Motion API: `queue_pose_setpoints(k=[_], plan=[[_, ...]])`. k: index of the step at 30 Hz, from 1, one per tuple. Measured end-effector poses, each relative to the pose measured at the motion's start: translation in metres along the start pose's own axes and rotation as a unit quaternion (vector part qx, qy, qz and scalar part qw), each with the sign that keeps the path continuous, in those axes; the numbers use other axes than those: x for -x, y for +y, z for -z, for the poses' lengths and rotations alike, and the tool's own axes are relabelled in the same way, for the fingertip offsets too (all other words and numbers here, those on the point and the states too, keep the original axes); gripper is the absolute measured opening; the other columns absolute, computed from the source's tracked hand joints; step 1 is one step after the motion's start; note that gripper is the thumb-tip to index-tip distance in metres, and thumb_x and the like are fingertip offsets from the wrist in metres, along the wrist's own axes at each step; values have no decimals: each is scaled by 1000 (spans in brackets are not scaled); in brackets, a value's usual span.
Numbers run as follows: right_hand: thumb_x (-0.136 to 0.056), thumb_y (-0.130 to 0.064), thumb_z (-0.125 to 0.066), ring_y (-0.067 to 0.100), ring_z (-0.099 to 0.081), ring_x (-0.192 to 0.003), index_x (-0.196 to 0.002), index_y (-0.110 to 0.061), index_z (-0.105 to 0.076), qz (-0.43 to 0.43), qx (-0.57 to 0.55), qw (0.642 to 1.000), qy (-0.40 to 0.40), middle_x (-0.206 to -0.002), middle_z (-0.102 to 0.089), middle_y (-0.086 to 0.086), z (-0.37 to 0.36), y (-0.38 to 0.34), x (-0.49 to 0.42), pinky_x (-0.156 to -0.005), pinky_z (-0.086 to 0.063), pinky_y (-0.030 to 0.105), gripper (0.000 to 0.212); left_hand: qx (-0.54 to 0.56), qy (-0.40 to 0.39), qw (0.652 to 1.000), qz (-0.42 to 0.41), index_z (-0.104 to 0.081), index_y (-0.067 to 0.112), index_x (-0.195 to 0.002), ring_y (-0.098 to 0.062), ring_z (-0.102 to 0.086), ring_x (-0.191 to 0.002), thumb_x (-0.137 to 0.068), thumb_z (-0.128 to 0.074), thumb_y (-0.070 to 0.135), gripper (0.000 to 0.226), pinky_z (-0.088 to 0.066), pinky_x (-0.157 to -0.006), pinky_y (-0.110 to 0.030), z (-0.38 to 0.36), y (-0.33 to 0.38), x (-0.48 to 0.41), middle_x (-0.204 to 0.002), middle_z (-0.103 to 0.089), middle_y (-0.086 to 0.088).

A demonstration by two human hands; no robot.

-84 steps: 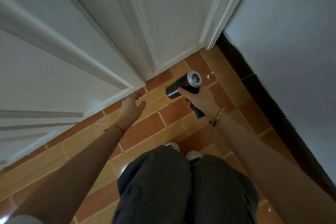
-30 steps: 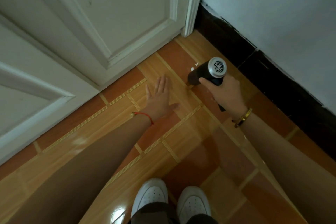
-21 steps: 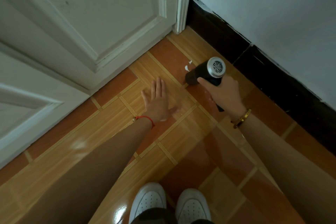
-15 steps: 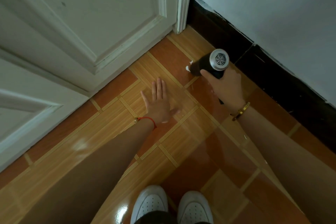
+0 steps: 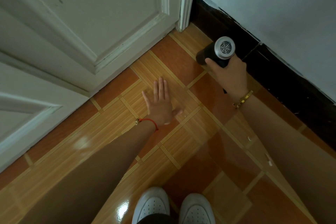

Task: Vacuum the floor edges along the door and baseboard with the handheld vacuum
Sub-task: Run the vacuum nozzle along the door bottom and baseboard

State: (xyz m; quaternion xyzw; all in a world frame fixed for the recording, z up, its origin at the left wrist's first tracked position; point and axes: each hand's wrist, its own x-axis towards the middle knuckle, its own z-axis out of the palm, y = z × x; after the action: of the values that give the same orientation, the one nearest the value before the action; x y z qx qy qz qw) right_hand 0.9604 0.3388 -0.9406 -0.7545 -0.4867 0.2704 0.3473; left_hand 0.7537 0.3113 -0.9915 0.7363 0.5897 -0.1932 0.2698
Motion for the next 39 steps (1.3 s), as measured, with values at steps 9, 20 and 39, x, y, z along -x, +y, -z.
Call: queue_pose_setpoints(k=[9,20,39], plan=[[-81,-41,-74,0,-59,-44,-104,-12,-62,18,-15,996,-81,-67,-64,-6,-13,-13,-8,-45,-48,16,38,-8,17,1000,-11,31,7,-148,-29,34,-145,-89,-45,67,114,8,-116,-65,-1,-1,0,-154,42,-9],[-81,-38,-74,14,-68,-89,-120,-11,-62,14,-58,997,-38,-106,-72,9,-41,-31,-19,-78,-55,28,49,12,142,988,-58,8,12,-157,-24,10,-153,-89,-48,65,103,7,-121,-57,-4,-19,6,-166,11,-4],[-80,-48,-71,27,-72,-88,-113,-10,-64,-12,-79,997,-11,-100,-74,10,-96,-66,-42,-77,-60,44,51,88,184,978,-42,-1,19,-158,-22,9,-153,-94,-56,48,90,8,-123,-48,-10,-79,23,-167,-1,-4]])
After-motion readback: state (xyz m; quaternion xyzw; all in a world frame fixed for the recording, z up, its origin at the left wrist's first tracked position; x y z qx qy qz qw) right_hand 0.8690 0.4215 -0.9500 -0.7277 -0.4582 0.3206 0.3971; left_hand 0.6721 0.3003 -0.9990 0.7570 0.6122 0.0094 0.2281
